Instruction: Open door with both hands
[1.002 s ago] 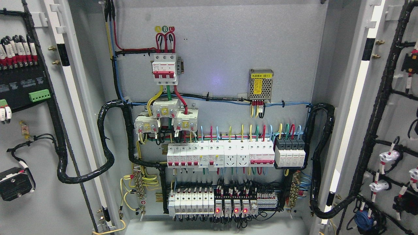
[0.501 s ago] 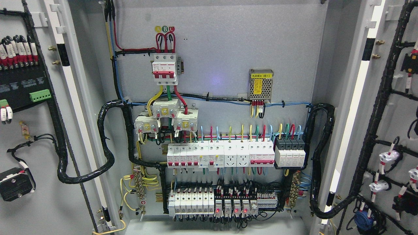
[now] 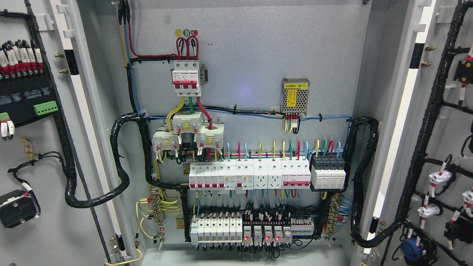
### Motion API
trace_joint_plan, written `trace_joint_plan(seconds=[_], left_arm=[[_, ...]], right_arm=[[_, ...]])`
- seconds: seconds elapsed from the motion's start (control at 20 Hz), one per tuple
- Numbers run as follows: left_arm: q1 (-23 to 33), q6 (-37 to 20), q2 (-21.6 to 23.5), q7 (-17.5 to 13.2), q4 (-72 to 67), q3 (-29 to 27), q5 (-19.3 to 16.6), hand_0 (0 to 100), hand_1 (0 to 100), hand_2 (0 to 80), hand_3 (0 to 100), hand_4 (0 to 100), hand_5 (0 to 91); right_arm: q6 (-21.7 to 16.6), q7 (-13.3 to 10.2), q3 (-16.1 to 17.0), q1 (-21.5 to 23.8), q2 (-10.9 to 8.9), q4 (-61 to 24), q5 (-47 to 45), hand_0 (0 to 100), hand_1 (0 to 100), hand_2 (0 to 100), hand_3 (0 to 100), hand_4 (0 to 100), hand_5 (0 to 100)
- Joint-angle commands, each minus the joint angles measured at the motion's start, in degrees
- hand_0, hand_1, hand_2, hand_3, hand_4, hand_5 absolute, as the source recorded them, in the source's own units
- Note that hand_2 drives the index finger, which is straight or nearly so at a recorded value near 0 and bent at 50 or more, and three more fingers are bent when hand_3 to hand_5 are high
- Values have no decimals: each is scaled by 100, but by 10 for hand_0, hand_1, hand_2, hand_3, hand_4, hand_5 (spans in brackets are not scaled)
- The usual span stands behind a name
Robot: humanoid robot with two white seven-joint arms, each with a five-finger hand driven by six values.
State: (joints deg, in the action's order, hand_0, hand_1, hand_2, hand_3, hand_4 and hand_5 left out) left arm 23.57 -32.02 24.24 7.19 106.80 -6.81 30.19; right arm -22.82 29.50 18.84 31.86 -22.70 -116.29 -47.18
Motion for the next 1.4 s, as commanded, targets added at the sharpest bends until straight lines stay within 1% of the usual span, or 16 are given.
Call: trace_joint_plan(seconds=[0.0,0.1,0.25,0.3,0.35,0.45,0.6,0.65,0.75,0.8,0.9,1.0,1.05,1.15,1.3,1.35], left_arm=[[297,-32,-516,2,-159,1198,-593,0,0,0,0,0,0],[324,-32,-753,-7,-597,1348,-645,0,0,0,0,0,0],[324,-32,-1061,-15,-1300,1410,-900,0,0,0,0,0,0],[324,-32,-1131,-15,-1537,1454,-918,0,0,0,0,0,0],[324,-32,-1193,-24,-1775,1472,-927,0,0,0,0,0,0],[324,-32,-1255,-24,-2197,1550,-1006,0,0,0,0,0,0],[324,-32,-1343,-24,-2803,1674,-1076,0,0,0,0,0,0],[324,-32,-1378,-24,-3014,1683,-1076,0,0,0,0,0,0],[324,-32,-1448,-42,-3462,1744,-1076,0,0,0,0,0,0],[315,-32,-1457,-85,-3639,1744,-1076,0,0,0,0,0,0],[315,-32,-1510,-173,-3981,1744,-1076,0,0,0,0,0,0],[315,-32,-1536,-296,-4376,1744,-1076,0,0,0,0,0,0],[298,-32,-1536,-349,-4640,1744,-1076,0,0,0,0,0,0],[236,-32,-1598,-419,-5211,1744,-1068,0,0,0,0,0,0],[105,-23,-1616,-420,-5958,1753,-1015,0,0,0,0,0,0],[87,-15,-1624,-420,-6161,1753,-1015,0,0,0,0,0,0]], right_arm=[[-12,-5,-1057,74,55,623,648,191,0,0,0,0,0],[-20,-5,-1277,74,55,1010,963,191,0,0,0,0,0],[-29,-14,-1602,48,72,1607,1412,191,0,0,0,0,0],[-29,-14,-1733,31,81,1818,1483,191,0,0,0,0,0],[-29,-23,-1874,22,142,2047,1518,191,0,0,0,0,0],[-29,-23,-2042,4,274,2565,1528,191,0,0,0,0,0],[-29,-23,-2367,-215,450,3391,1650,191,0,0,0,0,0],[-29,-23,-2402,-311,546,3759,1772,191,0,0,0,0,0],[-73,-23,-2420,-496,818,4541,2141,191,0,0,0,0,0],[-160,-14,-2411,-575,941,4867,2291,191,0,0,0,0,0],[-476,-23,-2420,-646,1126,5491,2572,191,0,0,0,0,0],[-705,-14,-2429,-743,1258,6063,2844,191,0,0,0,0,0],[-758,-23,-2429,-821,1320,6379,2976,191,0,0,0,0,0],[-776,-23,-2411,-1049,1425,7055,3074,191,0,0,0,0,0],[-776,-32,-2385,-1393,1627,8215,3083,191,0,0,0,0,0],[-776,-32,-2402,-1489,1637,8549,3092,191,0,0,0,0,0]])
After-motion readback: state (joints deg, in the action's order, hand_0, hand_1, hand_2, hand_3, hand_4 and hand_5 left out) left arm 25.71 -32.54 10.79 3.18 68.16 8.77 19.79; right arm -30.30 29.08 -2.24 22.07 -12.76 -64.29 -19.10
